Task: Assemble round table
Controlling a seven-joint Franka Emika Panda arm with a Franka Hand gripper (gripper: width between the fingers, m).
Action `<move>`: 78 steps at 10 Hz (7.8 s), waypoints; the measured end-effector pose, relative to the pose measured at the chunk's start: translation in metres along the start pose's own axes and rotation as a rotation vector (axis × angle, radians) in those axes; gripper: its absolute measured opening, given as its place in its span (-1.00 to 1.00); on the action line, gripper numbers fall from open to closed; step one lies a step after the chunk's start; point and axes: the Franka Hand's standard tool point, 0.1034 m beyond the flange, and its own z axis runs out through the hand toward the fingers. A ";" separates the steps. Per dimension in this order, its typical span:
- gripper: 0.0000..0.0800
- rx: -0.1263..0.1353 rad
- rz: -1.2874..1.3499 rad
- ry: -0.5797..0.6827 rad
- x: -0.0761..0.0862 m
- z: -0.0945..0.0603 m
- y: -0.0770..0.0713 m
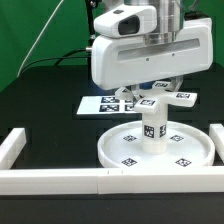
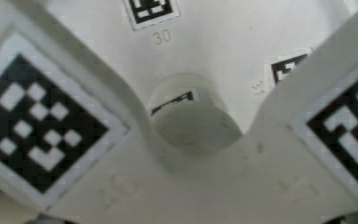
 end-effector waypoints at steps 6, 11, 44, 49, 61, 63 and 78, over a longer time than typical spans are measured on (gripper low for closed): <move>0.12 0.013 0.844 0.055 0.003 0.000 -0.007; 0.13 0.022 1.136 0.051 0.003 0.000 -0.007; 0.62 -0.034 0.156 0.010 0.003 -0.019 -0.007; 0.59 -0.036 0.178 -0.011 -0.001 -0.008 -0.009; 0.11 -0.022 1.085 0.016 0.004 -0.008 -0.009; 0.11 -0.036 1.259 0.024 0.004 -0.008 -0.010; 0.62 0.131 1.637 0.046 0.009 -0.056 -0.015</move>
Offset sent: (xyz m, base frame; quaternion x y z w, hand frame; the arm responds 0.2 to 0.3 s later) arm -0.0007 -0.0037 -0.0066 -0.0110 0.0221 0.3622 0.9318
